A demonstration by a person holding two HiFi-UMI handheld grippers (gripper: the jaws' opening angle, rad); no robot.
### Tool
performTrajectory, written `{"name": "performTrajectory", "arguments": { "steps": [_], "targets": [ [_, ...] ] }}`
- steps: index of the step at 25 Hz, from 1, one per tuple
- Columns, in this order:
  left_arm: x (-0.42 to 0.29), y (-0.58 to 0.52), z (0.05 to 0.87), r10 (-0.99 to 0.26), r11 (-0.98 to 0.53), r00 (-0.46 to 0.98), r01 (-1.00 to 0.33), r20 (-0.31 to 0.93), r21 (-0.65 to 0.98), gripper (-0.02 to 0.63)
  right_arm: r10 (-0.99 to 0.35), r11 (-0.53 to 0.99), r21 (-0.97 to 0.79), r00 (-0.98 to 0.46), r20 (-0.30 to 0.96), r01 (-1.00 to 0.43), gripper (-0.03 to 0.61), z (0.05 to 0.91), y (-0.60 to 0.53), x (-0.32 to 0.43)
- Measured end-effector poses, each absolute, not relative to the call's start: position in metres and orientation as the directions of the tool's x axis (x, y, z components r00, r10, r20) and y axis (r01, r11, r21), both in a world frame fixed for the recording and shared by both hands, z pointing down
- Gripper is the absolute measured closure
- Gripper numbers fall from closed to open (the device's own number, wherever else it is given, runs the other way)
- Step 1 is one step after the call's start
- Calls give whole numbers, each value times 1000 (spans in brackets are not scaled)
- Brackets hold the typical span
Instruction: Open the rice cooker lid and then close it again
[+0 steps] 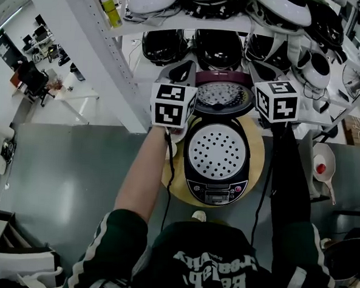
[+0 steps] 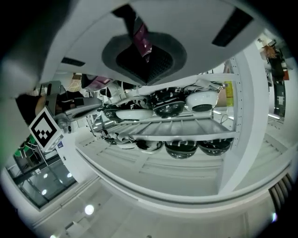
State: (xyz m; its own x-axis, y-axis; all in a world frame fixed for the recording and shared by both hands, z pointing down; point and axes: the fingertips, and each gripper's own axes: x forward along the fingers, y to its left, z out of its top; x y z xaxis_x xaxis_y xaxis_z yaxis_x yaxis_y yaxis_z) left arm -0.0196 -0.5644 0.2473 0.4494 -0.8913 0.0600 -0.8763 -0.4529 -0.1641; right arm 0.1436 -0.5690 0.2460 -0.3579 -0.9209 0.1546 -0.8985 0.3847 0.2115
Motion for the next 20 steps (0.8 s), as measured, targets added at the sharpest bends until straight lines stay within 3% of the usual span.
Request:
{"name": "performTrajectory", "arguments": {
  "steps": [7, 15, 20],
  "targets": [
    [-18, -587, 263, -872, -486, 462, -855, 160, -179, 614, -890, 406, 223, -329, 314, -886, 575, 270, -589, 141],
    [-21, -588, 271, -851, -509, 494, -859, 177, -52, 614, -850, 448, 132, -376, 368, -884, 577, 274, -587, 144],
    [-22, -574, 272, -849, -515, 500, -855, 170, -60, 614, -854, 440, 129, -370, 365, -889, 577, 276, -574, 146]
  ]
}}
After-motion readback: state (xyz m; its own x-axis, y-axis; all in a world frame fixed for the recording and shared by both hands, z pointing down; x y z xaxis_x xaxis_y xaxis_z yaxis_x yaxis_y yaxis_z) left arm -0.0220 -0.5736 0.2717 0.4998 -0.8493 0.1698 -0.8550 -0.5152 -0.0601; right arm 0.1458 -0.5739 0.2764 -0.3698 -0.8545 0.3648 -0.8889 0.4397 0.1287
